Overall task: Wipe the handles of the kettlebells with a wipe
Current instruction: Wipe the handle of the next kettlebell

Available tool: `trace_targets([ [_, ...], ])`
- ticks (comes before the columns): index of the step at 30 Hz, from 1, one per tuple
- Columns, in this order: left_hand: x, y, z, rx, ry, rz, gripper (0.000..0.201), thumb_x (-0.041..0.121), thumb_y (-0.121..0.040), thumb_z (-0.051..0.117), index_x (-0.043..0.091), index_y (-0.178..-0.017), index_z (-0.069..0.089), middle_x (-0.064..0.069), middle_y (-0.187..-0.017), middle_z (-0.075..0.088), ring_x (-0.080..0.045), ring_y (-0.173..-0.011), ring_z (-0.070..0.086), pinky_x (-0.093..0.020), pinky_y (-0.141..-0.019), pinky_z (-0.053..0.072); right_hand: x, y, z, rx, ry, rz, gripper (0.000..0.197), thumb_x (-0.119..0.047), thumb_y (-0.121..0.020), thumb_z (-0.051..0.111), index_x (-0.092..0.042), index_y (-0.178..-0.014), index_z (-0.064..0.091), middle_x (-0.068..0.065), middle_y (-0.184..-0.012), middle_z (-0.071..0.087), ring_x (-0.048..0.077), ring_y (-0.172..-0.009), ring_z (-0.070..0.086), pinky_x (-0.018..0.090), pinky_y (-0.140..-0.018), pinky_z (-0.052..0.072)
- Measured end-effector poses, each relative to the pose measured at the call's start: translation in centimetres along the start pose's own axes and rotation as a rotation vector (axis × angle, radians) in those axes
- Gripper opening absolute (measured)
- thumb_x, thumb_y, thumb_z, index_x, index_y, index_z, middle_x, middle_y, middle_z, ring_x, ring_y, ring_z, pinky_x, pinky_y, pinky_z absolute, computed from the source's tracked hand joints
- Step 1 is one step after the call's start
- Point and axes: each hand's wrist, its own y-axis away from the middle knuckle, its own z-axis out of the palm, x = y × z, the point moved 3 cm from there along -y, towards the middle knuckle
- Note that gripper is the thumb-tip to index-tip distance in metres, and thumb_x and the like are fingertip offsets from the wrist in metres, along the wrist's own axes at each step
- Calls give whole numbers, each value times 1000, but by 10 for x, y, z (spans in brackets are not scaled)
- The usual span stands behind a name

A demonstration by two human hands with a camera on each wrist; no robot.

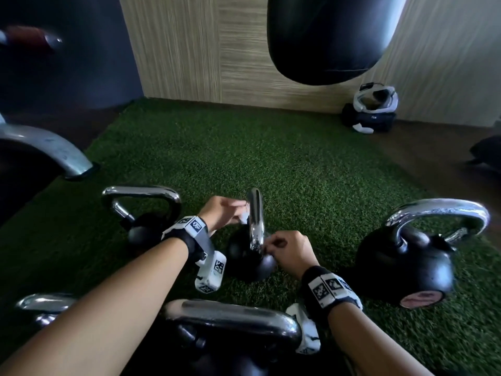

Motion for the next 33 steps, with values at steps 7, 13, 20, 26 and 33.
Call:
trace_targets([
  [7,6,-4,1,81,-149,67,15,9,-86,82,17,-98,80,-6,-95,81,-22,-87,76,-39,-91,61,-11,-23,16,-116,-40,104,30,-30,-84,79,-27,-114,78,-6,-90,71,11,-85,64,21,-67,43],
  [13,16,-5,-3,106,37,84,21,6,-80,87,24,-88,82,-10,-91,81,-27,-92,79,-48,-90,63,-3,-26,17,-88,-126,159,52,-41,-67,85,-30,-117,78,-6,-96,77,10,-88,71,19,-71,52],
  [20,29,6,-5,97,341,146,31,-12,-92,66,16,-99,80,-4,-100,79,-10,-80,78,-16,-72,61,-2,-23,19,-72,-155,184,44,-31,-78,85,-30,-120,76,-4,-98,77,10,-88,69,20,-77,49],
  [26,33,18,-19,-23,261,183,24,3,-82,81,23,-94,81,3,-96,81,-9,-92,76,-21,-86,61,-2,-19,20,-41,-194,162,38,-28,-76,86,-30,-113,79,-5,-92,76,12,-89,70,25,-81,55],
  [33,33,36,-18,-226,279,42,17,-9,-82,75,7,-87,72,1,-82,80,-12,-81,76,-22,-70,63,-3,-20,20,-40,-200,137,54,-47,-56,75,-27,-106,82,-6,-83,76,5,-72,66,23,-70,52],
])
